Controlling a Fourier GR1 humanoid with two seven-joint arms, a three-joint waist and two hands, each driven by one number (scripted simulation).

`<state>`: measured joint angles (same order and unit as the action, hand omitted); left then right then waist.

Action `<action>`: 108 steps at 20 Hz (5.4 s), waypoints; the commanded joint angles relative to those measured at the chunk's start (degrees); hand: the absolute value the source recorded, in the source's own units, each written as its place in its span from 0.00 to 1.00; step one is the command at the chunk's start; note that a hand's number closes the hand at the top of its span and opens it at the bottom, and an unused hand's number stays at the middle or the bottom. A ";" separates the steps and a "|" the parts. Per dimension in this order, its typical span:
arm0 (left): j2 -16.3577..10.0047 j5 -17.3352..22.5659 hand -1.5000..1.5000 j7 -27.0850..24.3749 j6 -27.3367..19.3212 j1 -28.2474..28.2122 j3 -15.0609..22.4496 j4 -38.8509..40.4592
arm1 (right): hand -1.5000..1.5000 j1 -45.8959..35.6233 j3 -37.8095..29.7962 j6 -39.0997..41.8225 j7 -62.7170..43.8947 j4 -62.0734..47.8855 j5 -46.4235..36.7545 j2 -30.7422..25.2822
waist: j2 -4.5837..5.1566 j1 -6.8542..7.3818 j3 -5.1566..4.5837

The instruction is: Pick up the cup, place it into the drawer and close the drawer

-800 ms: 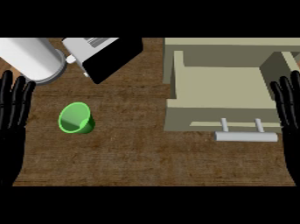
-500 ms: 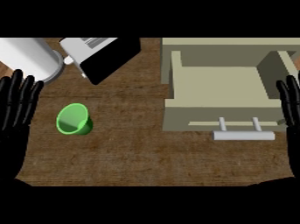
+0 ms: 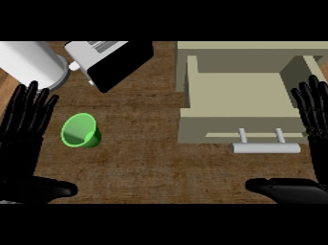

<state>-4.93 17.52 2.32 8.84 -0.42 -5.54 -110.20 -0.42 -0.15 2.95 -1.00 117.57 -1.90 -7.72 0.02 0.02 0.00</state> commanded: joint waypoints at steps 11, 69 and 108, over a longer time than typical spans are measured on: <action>-3.21 -4.55 0.00 -14.59 2.33 1.09 -8.78 23.84 | 0.00 -3.72 -3.18 2.14 0.48 -3.72 0.84 -0.89 | 0.05 -0.16 -0.03; -10.47 -14.29 0.00 -62.92 13.69 28.73 -15.55 99.11 | 0.00 -4.45 -6.92 8.37 0.39 -5.63 4.70 -1.44 | 0.53 -1.76 -0.22; 0.67 -10.32 1.00 -53.34 9.75 34.00 -9.34 69.27 | 0.00 -2.62 -9.15 7.51 1.40 -5.55 3.86 -1.62 | -0.69 0.60 0.10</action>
<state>-6.94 7.92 -52.69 19.09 31.96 -17.88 -33.62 -3.19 -8.39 10.66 1.85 110.23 1.17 -8.98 -0.33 0.12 0.05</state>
